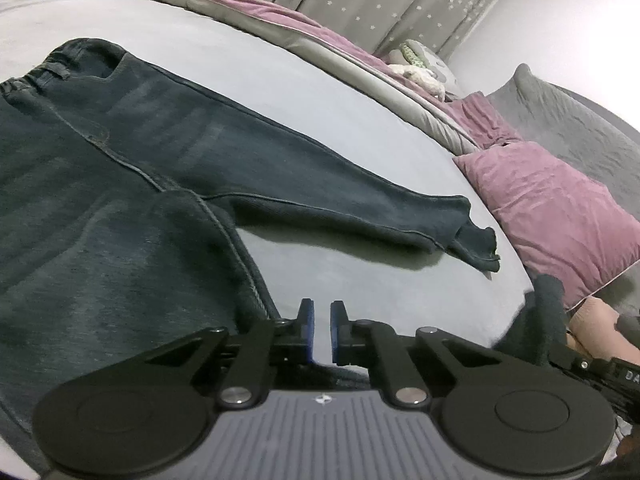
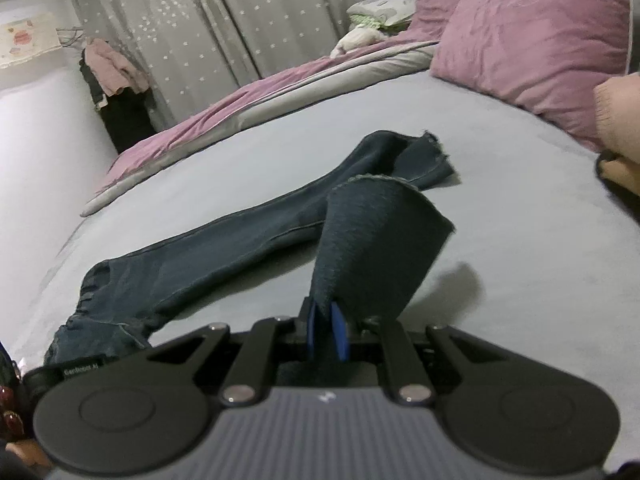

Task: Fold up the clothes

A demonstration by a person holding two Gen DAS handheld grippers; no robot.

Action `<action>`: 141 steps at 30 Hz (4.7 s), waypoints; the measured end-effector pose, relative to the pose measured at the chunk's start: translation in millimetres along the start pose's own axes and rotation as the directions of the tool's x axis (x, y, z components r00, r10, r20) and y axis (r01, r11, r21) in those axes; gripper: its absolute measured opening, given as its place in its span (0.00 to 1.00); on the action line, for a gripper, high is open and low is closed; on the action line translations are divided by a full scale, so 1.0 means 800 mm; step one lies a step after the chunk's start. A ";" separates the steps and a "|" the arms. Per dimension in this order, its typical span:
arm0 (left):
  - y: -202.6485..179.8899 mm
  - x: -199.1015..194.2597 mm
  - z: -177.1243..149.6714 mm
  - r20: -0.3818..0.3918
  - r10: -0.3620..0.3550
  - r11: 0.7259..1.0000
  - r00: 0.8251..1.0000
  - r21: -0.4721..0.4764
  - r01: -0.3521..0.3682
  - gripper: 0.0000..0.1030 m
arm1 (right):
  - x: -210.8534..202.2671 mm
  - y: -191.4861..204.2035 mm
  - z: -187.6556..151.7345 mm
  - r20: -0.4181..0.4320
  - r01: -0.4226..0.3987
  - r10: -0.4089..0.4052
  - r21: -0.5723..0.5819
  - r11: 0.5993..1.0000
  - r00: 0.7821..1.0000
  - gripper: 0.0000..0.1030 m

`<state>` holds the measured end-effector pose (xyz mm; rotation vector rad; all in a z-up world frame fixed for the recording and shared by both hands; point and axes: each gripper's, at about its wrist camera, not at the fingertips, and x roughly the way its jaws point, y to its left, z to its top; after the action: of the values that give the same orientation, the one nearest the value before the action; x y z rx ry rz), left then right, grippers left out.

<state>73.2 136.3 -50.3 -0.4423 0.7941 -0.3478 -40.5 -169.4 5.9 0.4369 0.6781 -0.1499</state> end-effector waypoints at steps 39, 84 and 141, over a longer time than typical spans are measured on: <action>-0.030 -0.012 -0.018 -0.034 -0.186 0.972 0.982 0.140 0.188 0.28 | 0.090 -0.081 0.033 -0.020 0.051 -0.049 0.130 0.990 0.999 0.50; -0.110 -0.003 -0.134 -0.454 -0.292 0.734 0.842 0.458 0.502 0.38 | 0.069 0.006 -0.020 0.025 0.217 -0.216 -0.161 0.963 0.976 0.10; -0.186 0.019 -0.201 -0.311 -0.257 0.543 0.915 0.737 0.402 0.30 | 0.050 -0.169 -0.038 -0.021 0.120 -0.121 -0.042 0.992 0.992 0.15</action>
<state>-56.1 -37.6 -84.1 0.3092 0.6292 -1.0668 -64.2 -277.4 -86.8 0.3590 0.7299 -0.2450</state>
